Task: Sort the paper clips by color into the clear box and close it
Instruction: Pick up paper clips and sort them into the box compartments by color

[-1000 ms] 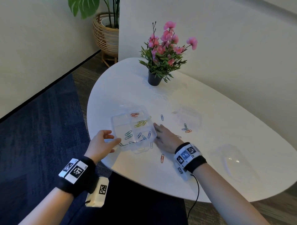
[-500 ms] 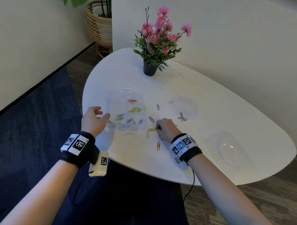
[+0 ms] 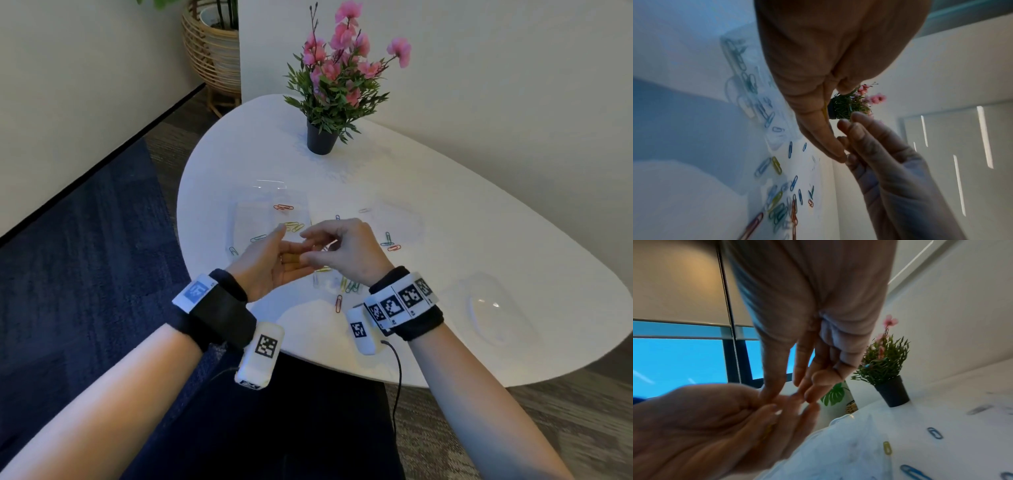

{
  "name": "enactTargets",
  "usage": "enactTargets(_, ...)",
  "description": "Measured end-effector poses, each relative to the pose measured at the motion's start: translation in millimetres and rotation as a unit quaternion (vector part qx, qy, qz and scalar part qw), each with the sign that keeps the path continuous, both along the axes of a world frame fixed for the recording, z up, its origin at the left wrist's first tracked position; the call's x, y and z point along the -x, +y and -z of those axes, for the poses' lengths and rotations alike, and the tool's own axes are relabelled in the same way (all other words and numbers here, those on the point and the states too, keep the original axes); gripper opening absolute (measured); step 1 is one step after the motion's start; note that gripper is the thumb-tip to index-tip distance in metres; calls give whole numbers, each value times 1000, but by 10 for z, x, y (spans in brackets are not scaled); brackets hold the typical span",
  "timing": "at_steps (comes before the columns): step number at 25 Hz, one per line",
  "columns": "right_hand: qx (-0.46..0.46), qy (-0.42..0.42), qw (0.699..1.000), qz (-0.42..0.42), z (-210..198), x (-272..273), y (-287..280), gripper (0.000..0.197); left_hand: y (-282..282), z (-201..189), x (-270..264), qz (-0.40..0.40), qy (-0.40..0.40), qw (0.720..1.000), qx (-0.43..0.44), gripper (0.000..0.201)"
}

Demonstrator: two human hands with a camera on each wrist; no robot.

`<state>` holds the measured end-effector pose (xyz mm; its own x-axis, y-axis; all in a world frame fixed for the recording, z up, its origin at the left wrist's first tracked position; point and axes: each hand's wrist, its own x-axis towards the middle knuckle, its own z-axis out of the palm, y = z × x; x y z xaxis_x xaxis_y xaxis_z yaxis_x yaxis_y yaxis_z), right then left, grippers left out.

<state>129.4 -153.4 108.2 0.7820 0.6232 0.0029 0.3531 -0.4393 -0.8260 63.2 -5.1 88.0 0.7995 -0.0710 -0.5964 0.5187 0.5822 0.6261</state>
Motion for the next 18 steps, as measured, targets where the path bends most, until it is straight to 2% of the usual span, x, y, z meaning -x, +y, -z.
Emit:
enactTargets(2,7,-10,999,41,44,-114,-88,22,33,28,12,-18,31,999,32,52)
enactTargets(4,86,-16,993,74,191,-242,-197,15,74,83,70,-43,52,997,35,45)
enactTargets(7,249,-16,968,26,506,-283,-192,17,132,154,147,-60,66,995,39,42)
enactTargets(11,306,-47,951,-10,652,-294,-21,13,124,168,172,-69,61,995,37,41)
enactTargets(15,437,-97,891,-74,670,-303,-30,23,70,156,157,-66,57,996,34,37)
enactTargets(16,430,-104,893,-82,660,-294,-57,23,53,152,155,-63,59,996,33,36)
enactTargets(17,391,-101,912,-75,622,-266,-87,20,35,153,154,-57,61,996,32,36)
enactTargets(18,318,-83,943,-53,560,-218,-108,17,15,152,149,-52,63,996,31,35)
